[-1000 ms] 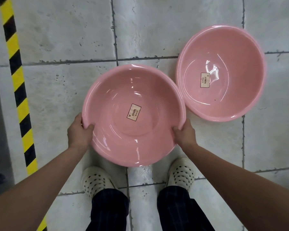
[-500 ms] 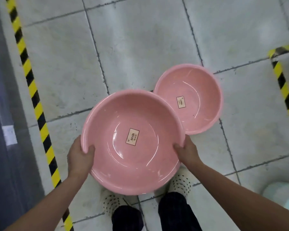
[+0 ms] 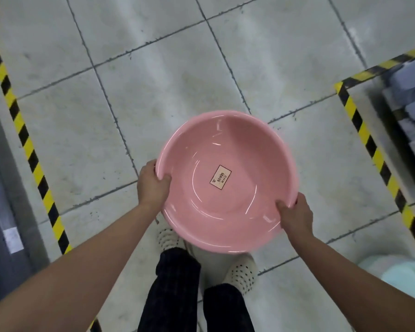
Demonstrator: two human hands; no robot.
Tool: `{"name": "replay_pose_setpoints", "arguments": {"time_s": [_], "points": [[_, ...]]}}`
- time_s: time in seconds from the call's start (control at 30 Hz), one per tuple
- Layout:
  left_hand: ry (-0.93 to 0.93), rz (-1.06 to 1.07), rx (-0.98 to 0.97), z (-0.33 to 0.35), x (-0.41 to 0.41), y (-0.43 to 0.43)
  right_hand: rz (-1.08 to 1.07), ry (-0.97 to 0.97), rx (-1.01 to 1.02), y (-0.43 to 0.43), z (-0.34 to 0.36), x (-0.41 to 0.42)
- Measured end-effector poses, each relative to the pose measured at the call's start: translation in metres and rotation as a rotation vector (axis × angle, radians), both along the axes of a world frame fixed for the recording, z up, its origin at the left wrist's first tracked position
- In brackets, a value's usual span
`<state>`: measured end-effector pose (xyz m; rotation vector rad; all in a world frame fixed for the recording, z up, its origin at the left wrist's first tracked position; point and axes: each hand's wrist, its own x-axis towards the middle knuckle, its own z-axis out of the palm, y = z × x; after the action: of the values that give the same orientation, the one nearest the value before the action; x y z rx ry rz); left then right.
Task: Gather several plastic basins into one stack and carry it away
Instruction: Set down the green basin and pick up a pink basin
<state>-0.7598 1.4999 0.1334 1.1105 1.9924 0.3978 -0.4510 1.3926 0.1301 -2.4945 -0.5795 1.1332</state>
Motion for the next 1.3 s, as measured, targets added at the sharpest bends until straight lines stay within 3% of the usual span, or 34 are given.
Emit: {"name": "replay_pose_setpoints", "arguments": {"time_s": [0.4,0.8,1.0,1.3], "points": [[0.003,-0.252,-0.052,-0.128,0.065,0.09,-0.171,0.027,-0.009,0.028,-0.118,0.048],[0.062,-0.352,-0.122,-0.215,0.086,0.095,-0.27,0.042,0.006,-0.001,-0.215,0.045],[0.109,-0.385,-0.084,-0.238,0.099,0.087,-0.392,0.037,0.076,-0.008,-0.24,0.038],[0.263,-0.432,-0.34,-0.209,0.117,0.094,-0.295,0.271,-0.045,-0.015,-0.222,0.06]]}}
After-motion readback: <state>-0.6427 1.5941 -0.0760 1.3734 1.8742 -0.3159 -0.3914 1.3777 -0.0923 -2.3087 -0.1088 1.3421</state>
